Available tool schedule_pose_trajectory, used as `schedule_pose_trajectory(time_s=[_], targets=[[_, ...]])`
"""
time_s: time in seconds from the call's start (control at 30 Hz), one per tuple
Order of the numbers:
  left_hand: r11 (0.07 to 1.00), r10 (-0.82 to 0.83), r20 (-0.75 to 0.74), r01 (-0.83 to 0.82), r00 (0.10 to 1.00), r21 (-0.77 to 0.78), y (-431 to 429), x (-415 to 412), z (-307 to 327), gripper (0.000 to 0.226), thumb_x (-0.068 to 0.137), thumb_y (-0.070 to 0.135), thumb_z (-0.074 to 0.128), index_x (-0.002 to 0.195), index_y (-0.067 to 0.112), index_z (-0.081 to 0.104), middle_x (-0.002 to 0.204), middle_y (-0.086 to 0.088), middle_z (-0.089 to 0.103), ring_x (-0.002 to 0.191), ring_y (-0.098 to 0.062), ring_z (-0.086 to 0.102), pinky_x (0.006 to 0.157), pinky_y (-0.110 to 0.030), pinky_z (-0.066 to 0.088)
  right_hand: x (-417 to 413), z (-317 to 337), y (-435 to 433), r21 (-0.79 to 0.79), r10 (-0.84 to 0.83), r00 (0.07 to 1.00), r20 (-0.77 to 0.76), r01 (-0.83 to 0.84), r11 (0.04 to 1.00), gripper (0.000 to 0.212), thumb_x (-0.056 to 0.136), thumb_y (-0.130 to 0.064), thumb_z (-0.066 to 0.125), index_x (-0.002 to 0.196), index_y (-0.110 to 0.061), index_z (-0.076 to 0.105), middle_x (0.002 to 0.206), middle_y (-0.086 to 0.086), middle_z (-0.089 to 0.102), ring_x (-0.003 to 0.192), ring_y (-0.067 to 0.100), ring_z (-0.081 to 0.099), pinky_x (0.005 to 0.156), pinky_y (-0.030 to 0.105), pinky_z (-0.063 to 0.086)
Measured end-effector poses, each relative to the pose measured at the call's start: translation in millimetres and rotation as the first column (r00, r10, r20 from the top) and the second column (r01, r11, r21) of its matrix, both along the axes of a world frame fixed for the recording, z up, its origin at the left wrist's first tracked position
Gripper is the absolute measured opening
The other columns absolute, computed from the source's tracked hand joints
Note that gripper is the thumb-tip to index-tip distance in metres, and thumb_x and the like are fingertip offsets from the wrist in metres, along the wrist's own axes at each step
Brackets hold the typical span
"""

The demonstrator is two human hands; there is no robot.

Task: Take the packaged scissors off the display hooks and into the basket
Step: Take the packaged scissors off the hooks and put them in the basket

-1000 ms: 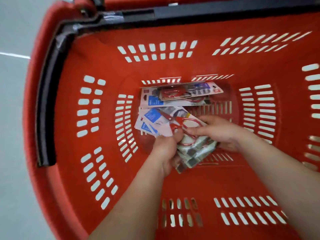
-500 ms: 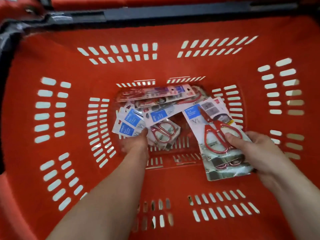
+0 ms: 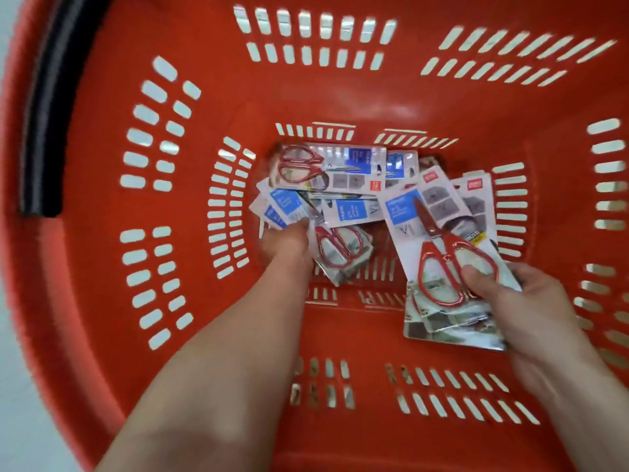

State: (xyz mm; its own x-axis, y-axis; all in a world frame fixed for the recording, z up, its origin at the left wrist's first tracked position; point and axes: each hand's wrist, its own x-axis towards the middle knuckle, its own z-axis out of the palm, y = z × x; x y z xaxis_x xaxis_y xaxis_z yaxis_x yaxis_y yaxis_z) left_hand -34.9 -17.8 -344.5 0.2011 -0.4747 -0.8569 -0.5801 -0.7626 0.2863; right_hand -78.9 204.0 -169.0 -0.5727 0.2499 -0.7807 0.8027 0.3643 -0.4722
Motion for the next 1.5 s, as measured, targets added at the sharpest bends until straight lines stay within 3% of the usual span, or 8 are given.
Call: schedule_pose_trajectory(time_s=[0.2,0.43,0.67,0.97,1.1,1.27,1.37,1.5], targets=[[0.983,-0.042,-0.06,0.031,0.997,-0.181,2,-5,55,0.031,0.074,0.004,0.073,0.095,0.021,0.059,0.093,-0.003,0.072,0.082,-0.026,0.071,0.081,-0.046,0.061,5,25,-10,-0.018,0.012,0.998,-0.054,-0.013,1.0,0.011,0.086,-0.01,0.073,0.094,-0.017,0.069,0.089,0.006,0.077,0.082,0.028,0.075,0.084,0.046,0.058],[0.819,-0.394,-0.164,0.264,0.904,-0.509,-11,17,224,0.033,0.086,-0.002,0.066,0.113,0.013,0.054,0.094,0.009,0.067,0.086,-0.013,0.069,0.075,-0.023,0.054,15,104,-5,-0.018,-0.03,0.987,-0.157,0.028,0.999,0.015,0.086,-0.009,0.073,0.095,-0.021,0.07,0.091,0.004,0.076,0.088,0.028,0.073,0.087,0.046,0.057],[0.873,-0.465,-0.412,0.328,0.784,-0.362,-2,32,409,0.022,0.098,0.015,0.058,0.119,0.015,0.065,0.103,-0.001,0.076,0.089,-0.014,0.073,0.07,-0.024,0.057,26,245,6,-0.235,-0.041,0.984,-0.175,-0.001,0.972,0.023,0.087,-0.004,0.069,0.105,-0.018,0.071,0.104,0.012,0.075,0.088,0.025,0.072,0.08,0.039,0.057],[0.85,-0.527,-0.527,0.407,0.667,-0.334,57,15,637,0.025,0.098,0.033,0.057,0.115,0.017,0.065,0.098,-0.001,0.077,0.089,-0.02,0.075,0.076,-0.036,0.06,26,490,-14,-0.484,0.039,0.896,-0.443,-0.275,0.831,0.036,0.084,-0.021,0.062,0.107,-0.048,0.058,0.097,-0.043,0.065,0.093,-0.021,0.061,0.071,0.002,0.048],[0.899,-0.429,-0.682,0.352,0.592,-0.26,65,9,723,0.023,0.097,0.025,0.057,0.111,0.008,0.065,0.088,-0.006,0.077,0.073,-0.018,0.074,0.063,-0.031,0.06,35,559,-1,-0.547,-0.003,0.884,-0.468,-0.287,0.786,0.045,0.097,-0.007,0.052,0.124,-0.043,0.057,0.108,-0.03,0.07,0.101,-0.006,0.067,0.073,0.013,0.054],[0.885,-0.409,-0.788,0.41,0.46,-0.22,74,20,794,0.025,0.098,0.022,0.058,0.113,0.002,0.064,0.096,-0.016,0.075,0.077,-0.025,0.073,0.069,-0.038,0.062,62,620,20,-0.604,-0.08,0.89,-0.448,-0.235,0.762,0.025,0.096,-0.036,0.057,0.12,-0.045,0.06,0.113,-0.013,0.072,0.105,0.011,0.069,0.083,0.03,0.055],[0.855,-0.387,-0.835,0.49,0.391,-0.167,77,37,823,0.023,0.097,0.017,0.056,0.111,0.002,0.065,0.098,-0.019,0.075,0.076,-0.028,0.073,0.071,-0.041,0.063,79,644,29,-0.679,-0.183,0.928,-0.324,-0.093,0.728,0.049,0.087,-0.054,0.064,0.129,-0.029,0.061,0.127,0.001,0.068,0.119,0.023,0.063,0.106,0.049,0.044],[0.816,-0.407,-0.859,0.546,0.312,-0.189,77,53,844,0.024,0.098,0.012,0.055,0.118,0.0,0.062,0.097,-0.019,0.075,0.076,-0.028,0.072,0.073,-0.044,0.061,107,672,26,-0.714,-0.35,0.885,-0.305,0.031,0.7,0.029,0.088,-0.029,0.068,0.112,-0.014,0.071,0.104,0.01,0.076,0.091,0.023,0.074,0.086,0.038,0.057]])
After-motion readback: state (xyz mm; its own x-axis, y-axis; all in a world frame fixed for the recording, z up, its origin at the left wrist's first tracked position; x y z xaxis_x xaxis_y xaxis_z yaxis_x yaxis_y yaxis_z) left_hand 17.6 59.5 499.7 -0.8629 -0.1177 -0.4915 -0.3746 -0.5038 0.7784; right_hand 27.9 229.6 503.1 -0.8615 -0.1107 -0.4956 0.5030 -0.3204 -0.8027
